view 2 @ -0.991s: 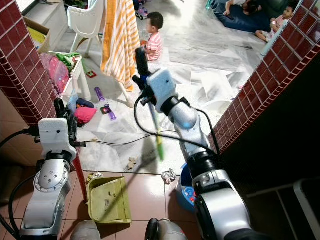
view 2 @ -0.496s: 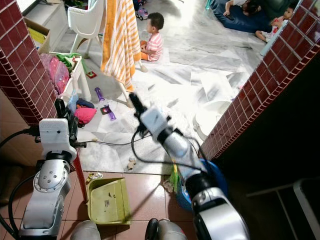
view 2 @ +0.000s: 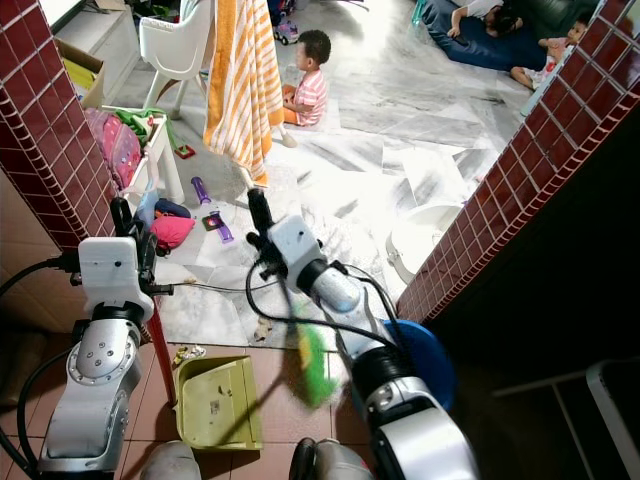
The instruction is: Sweep floor
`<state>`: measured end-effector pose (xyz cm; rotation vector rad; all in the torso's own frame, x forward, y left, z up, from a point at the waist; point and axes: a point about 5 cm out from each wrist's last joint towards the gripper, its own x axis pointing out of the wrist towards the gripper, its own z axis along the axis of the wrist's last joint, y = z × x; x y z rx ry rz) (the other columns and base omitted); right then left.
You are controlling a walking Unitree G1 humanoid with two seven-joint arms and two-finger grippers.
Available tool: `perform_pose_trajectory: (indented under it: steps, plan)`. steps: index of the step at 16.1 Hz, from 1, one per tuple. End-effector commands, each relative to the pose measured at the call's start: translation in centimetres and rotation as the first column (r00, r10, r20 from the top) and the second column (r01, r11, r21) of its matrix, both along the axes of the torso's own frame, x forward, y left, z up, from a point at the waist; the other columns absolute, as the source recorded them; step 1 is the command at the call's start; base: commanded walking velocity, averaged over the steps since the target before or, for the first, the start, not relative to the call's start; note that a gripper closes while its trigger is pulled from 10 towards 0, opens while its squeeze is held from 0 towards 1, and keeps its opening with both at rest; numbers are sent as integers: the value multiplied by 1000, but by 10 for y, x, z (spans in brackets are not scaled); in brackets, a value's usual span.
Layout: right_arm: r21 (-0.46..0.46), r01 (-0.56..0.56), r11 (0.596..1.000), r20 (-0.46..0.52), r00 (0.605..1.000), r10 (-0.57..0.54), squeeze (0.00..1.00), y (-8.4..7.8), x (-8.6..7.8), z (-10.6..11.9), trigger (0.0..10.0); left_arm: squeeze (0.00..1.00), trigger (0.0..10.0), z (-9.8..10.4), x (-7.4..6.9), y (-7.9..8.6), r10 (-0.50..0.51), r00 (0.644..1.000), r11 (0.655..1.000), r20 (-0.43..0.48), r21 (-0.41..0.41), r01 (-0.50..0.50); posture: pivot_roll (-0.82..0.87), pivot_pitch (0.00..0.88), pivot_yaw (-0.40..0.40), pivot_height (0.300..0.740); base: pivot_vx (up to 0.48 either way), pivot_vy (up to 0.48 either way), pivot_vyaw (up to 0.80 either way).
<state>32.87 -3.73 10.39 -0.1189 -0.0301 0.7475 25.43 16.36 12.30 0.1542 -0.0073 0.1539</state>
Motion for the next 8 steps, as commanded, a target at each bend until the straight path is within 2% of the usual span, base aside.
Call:
perform_pose_trajectory:
  steps: [1, 5, 7, 8]
  plan:
    - [60, 17, 998, 10, 1000, -17, 0, -3, 5, 12, 10000, 0, 10000, 10, 2, -6, -28, 998, 1000, 59, -2, 28, 129, 18, -119, 740, 0, 0, 0]
    - [131, -19, 991, 91, 996, 7, 0, 3, 11, 46, 10000, 0, 10000, 11, 4, -7, -36, 998, 999, 61, -4, 36, 121, 14, -115, 740, 0, 0, 0]
    - [140, -32, 990, 231, 973, -2, 0, -1, 15, 72, 10000, 0, 10000, 11, 5, -8, -41, 997, 999, 60, -5, 41, 118, 13, -114, 740, 0, 0, 0]
    - [140, -29, 990, 251, 968, -7, 0, -2, 15, 76, 10000, 0, 10000, 11, 5, -9, -42, 997, 999, 59, -6, 43, 118, 13, -114, 740, 0, 0, 0]
